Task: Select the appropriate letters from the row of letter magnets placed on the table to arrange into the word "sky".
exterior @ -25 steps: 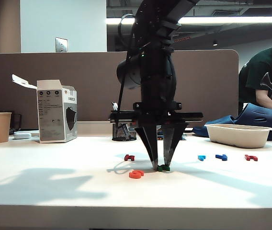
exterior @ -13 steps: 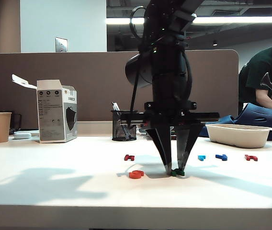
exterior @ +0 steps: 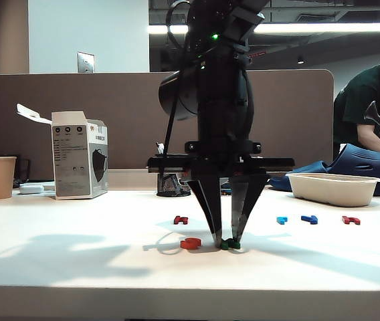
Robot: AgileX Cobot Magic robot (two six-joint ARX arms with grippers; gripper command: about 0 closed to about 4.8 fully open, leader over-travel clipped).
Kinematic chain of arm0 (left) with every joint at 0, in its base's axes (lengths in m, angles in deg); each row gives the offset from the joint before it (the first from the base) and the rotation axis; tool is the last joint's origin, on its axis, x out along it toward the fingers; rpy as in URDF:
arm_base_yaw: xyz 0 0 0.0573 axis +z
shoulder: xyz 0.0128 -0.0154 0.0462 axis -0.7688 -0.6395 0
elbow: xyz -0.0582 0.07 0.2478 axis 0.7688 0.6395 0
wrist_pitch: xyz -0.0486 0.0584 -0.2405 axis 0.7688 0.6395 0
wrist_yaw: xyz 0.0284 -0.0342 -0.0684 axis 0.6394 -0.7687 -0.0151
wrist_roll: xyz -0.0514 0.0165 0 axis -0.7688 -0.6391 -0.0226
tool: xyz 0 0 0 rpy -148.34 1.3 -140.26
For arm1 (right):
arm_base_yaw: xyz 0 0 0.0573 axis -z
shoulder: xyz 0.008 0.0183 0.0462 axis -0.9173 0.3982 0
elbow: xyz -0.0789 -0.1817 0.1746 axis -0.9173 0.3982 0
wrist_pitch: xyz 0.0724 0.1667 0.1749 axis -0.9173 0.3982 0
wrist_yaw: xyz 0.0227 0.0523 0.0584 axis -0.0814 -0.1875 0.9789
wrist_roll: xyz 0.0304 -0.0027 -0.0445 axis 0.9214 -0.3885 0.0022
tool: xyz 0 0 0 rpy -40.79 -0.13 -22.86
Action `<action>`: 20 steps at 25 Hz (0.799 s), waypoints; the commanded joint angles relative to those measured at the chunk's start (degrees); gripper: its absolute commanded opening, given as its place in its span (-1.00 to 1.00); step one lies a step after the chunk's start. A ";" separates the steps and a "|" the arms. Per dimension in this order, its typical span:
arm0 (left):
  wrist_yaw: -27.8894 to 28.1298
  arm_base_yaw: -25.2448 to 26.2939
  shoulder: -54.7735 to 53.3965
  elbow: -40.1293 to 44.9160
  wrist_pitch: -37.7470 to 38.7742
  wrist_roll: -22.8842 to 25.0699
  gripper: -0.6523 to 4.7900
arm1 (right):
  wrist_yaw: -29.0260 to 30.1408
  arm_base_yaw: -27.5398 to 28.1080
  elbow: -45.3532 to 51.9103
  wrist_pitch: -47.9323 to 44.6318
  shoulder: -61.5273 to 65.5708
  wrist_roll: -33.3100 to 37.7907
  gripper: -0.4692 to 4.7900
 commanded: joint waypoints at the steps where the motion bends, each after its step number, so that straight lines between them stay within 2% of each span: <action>1: 0.22 0.11 0.15 -0.17 -0.33 -0.15 -0.78 | 0.39 0.17 0.50 -1.49 0.66 0.39 -0.40; 3: 0.22 0.11 0.15 -0.17 -0.35 -0.15 -0.78 | 0.26 0.26 0.50 -0.90 0.66 0.37 -0.16; 4: 0.22 0.11 0.15 -0.17 -0.35 -0.15 -0.78 | 0.20 0.26 0.50 -0.81 0.66 0.37 -0.13; 20: 0.22 0.09 0.15 -0.17 -0.33 -0.15 -0.78 | -0.09 0.35 0.24 1.38 -0.70 0.09 -0.13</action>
